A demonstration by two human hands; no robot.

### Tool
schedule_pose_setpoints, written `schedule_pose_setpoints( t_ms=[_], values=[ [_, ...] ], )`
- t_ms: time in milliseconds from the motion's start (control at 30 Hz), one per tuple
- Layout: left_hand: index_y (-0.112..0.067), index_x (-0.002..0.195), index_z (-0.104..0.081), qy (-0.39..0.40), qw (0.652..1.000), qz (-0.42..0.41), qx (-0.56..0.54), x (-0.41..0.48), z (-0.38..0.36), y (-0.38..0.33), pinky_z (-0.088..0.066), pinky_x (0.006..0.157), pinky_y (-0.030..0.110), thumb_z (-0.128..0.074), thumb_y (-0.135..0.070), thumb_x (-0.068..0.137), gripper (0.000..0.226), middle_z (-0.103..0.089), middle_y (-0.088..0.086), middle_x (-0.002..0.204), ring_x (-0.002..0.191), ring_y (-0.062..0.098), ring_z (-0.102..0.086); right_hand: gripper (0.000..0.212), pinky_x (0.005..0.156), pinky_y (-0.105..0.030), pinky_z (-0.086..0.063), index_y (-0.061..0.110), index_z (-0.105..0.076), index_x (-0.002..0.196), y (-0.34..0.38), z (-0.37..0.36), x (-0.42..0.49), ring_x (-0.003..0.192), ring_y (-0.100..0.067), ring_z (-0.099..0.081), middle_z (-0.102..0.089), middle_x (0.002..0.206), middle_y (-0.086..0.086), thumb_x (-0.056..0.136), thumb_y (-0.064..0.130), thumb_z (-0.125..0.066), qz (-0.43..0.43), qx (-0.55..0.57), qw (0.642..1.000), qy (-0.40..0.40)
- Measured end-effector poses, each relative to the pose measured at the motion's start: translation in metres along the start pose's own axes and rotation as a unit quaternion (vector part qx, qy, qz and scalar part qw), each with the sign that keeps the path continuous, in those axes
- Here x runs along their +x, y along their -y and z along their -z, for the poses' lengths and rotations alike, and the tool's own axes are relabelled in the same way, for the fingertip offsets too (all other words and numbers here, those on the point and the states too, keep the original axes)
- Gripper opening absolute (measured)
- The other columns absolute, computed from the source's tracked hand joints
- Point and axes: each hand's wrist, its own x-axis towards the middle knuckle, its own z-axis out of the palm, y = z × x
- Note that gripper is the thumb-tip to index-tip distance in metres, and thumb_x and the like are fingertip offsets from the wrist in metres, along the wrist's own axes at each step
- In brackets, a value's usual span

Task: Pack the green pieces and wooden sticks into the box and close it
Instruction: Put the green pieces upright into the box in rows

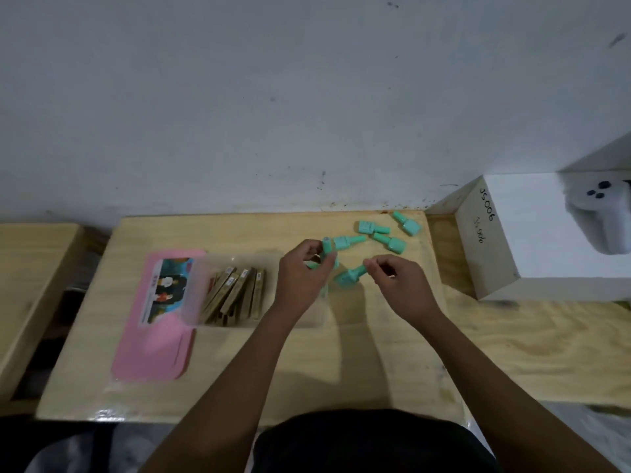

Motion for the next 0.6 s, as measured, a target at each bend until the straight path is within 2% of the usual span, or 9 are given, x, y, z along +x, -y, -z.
schedule_pose_setpoints(
  t_ms=[67, 133, 200, 300, 467, 500, 600],
  values=[
    [-0.021, 0.090, -0.067, -0.036, 0.999, 0.000, 0.013, -0.007, 0.014, 0.006, -0.042, 0.062, 0.002, -0.071, -0.028, 0.083, 0.011, -0.063, -0.017, 0.078, 0.078, -0.006, -0.058, 0.019, 0.066, -0.004, -0.044, 0.019, -0.074, 0.089, 0.008, -0.014, -0.002, 0.078, 0.010, -0.061, -0.067, 0.078, 0.017, 0.091, 0.035, -0.064, 0.016, -0.010, 1.000, 0.017],
    [-0.019, 0.091, -0.067, -0.057, 0.998, 0.006, 0.024, -0.014, 0.025, 0.015, -0.040, 0.063, 0.001, -0.071, -0.030, 0.083, 0.014, -0.064, -0.013, 0.080, 0.079, -0.005, -0.057, 0.021, 0.068, -0.016, -0.051, 0.021, -0.074, 0.087, 0.016, -0.029, -0.004, 0.075, 0.002, -0.063, -0.070, 0.077, 0.013, 0.090, 0.039, -0.064, 0.021, -0.026, 0.999, 0.031],
    [-0.020, 0.090, -0.067, -0.070, 0.997, 0.014, 0.024, -0.021, 0.035, 0.023, -0.040, 0.064, 0.001, -0.072, -0.029, 0.082, 0.014, -0.065, -0.012, 0.080, 0.078, -0.003, -0.057, 0.023, 0.066, -0.026, -0.053, 0.027, -0.071, 0.086, 0.022, -0.043, -0.006, 0.072, -0.001, -0.062, -0.068, 0.076, 0.014, 0.089, 0.047, -0.061, 0.023, -0.093, 0.994, 0.045],
    [-0.021, 0.085, -0.064, -0.081, 0.995, 0.042, 0.029, -0.030, 0.046, 0.038, -0.041, 0.064, 0.003, -0.072, -0.030, 0.082, 0.012, -0.062, -0.012, 0.077, 0.075, 0.002, -0.057, 0.028, 0.063, -0.027, -0.046, 0.031, -0.069, 0.090, 0.028, -0.061, -0.010, 0.079, -0.006, -0.062, -0.067, 0.083, 0.014, 0.090, 0.054, -0.053, 0.051, -0.258, 0.963, 0.055],
    [-0.017, 0.081, -0.065, -0.059, 0.996, 0.061, 0.025, -0.040, 0.055, 0.058, -0.041, 0.063, 0.004, -0.073, -0.023, 0.081, 0.010, -0.064, -0.007, 0.074, 0.073, 0.008, -0.059, 0.032, 0.066, -0.030, -0.047, 0.027, -0.068, 0.096, 0.023, -0.082, -0.014, 0.086, -0.015, -0.064, -0.069, 0.093, 0.006, 0.094, 0.051, -0.047, 0.078, -0.370, 0.923, 0.068],
    [-0.017, 0.080, -0.065, -0.049, 0.996, 0.067, 0.027, -0.041, 0.056, 0.061, -0.041, 0.062, 0.006, -0.073, -0.022, 0.081, 0.010, -0.063, -0.007, 0.073, 0.072, 0.008, -0.059, 0.033, 0.066, -0.030, -0.046, 0.026, -0.069, 0.097, 0.021, -0.084, -0.015, 0.086, -0.016, -0.064, -0.069, 0.094, 0.006, 0.094, 0.050, -0.046, 0.081, -0.388, 0.916, 0.065],
    [-0.013, 0.076, -0.063, -0.012, 0.997, 0.066, 0.049, -0.041, 0.056, 0.070, -0.046, 0.066, 0.023, -0.073, -0.022, 0.080, 0.014, -0.066, 0.000, 0.074, 0.072, 0.014, -0.062, 0.033, 0.065, -0.030, -0.043, 0.025, -0.070, 0.095, 0.016, -0.092, -0.020, 0.084, -0.018, -0.064, -0.069, 0.093, 0.004, 0.095, 0.047, -0.046, 0.093, -0.420, 0.902, 0.049]
  ],
)
